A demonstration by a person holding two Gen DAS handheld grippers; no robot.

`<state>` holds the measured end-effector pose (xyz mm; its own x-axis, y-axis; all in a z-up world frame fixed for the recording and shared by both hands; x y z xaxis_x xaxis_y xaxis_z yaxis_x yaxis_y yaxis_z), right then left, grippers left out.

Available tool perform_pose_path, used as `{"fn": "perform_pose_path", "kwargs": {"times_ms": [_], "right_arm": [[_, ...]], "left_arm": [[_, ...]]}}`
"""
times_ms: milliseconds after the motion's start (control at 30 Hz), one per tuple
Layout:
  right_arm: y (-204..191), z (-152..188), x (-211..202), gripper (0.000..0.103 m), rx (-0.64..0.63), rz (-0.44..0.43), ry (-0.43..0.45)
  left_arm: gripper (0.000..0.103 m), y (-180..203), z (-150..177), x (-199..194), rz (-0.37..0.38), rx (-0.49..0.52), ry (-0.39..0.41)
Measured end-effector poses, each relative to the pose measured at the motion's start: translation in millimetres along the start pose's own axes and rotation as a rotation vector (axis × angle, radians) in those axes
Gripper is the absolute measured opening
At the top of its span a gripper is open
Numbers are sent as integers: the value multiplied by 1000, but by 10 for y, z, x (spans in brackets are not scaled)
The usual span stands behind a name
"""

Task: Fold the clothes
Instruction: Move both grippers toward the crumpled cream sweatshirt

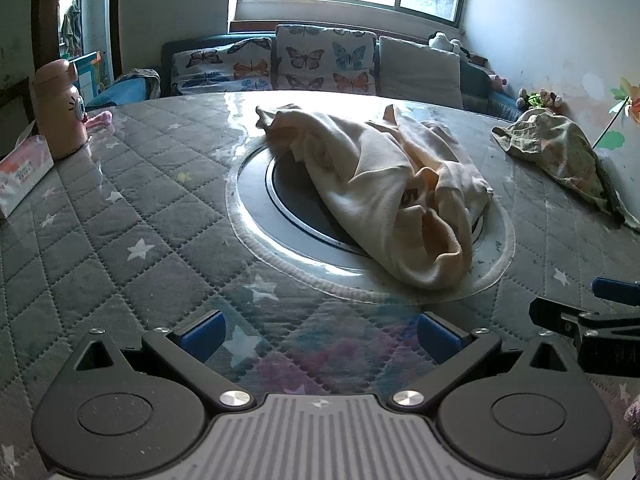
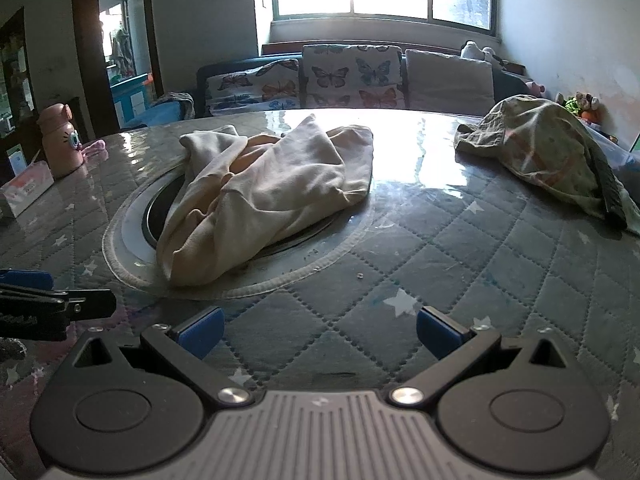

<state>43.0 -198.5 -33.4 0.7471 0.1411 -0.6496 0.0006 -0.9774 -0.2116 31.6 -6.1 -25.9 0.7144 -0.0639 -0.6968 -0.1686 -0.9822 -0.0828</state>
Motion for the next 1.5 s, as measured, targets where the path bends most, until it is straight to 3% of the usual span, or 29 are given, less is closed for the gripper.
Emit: {"fn": "perform_pose_path", "kwargs": {"times_ms": [800, 1500], "right_arm": [[-69, -4, 88, 103, -22, -23, -34], [-105, -264, 139, 103, -7, -18, -44]], "left_arm": [[103, 80, -77, 131, 14, 13, -54], [103, 36, -345, 180, 18, 5, -72]]}}
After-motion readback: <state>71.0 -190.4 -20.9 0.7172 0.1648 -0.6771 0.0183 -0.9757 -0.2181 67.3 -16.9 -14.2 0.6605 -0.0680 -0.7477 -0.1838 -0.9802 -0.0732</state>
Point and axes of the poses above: each gripper's, at about its wrist camera, not at the fingertips, and x roughly the way its jaws point, y to its right, z to its underside, the point moved 4 cm from there along x, roughly the way its jaws point, and after that the axes turned 13 degrees about x, right-handed, at the moved point
